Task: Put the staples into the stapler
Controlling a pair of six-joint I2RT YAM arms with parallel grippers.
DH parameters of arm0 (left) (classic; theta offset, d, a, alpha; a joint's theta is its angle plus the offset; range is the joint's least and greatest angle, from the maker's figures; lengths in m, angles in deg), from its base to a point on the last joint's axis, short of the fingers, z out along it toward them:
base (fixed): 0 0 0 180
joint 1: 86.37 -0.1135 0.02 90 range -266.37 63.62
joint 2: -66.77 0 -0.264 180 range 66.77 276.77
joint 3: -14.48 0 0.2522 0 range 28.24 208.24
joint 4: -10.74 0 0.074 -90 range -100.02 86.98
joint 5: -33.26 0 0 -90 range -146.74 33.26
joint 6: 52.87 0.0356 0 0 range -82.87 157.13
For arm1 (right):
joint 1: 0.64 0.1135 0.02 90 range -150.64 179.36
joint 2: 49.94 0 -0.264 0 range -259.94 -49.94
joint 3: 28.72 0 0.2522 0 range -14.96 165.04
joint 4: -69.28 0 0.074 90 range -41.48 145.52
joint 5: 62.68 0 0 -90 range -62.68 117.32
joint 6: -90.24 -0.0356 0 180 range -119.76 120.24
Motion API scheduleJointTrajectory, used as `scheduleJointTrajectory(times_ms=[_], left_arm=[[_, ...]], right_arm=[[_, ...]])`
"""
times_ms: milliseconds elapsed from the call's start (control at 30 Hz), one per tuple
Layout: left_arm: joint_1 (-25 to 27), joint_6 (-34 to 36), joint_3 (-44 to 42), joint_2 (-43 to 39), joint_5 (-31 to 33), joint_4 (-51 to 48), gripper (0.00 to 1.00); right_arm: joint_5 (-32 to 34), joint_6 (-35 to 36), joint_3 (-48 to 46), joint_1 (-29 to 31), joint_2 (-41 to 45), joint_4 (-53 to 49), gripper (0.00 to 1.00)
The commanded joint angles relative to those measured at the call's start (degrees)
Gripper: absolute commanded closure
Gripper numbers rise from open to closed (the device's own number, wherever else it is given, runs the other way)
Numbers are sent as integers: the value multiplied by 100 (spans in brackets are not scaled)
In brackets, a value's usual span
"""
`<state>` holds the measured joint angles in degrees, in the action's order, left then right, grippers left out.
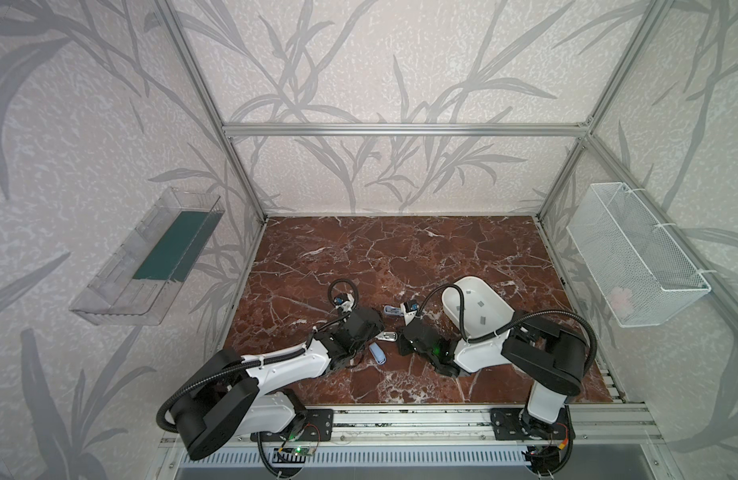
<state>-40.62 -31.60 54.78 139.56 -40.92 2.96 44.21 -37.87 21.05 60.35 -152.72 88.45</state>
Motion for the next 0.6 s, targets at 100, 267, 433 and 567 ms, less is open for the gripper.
scheduleJointTrajectory(times_ms=[100,267,433,567], left_arm=[[39,-137,159,237,144,156,25],[48,192,178,336,86,620,25],[-69,1358,221,122,519,830,24],[-639,2009,308,-252,181,593,22]], right_arm=[[67,-283,-212,179,123,-316,86],[167,-344,-254,198,82,-247,86],[290,-286,-423,195,313,-212,86],[160,123,-577,219,658,-86,73]])
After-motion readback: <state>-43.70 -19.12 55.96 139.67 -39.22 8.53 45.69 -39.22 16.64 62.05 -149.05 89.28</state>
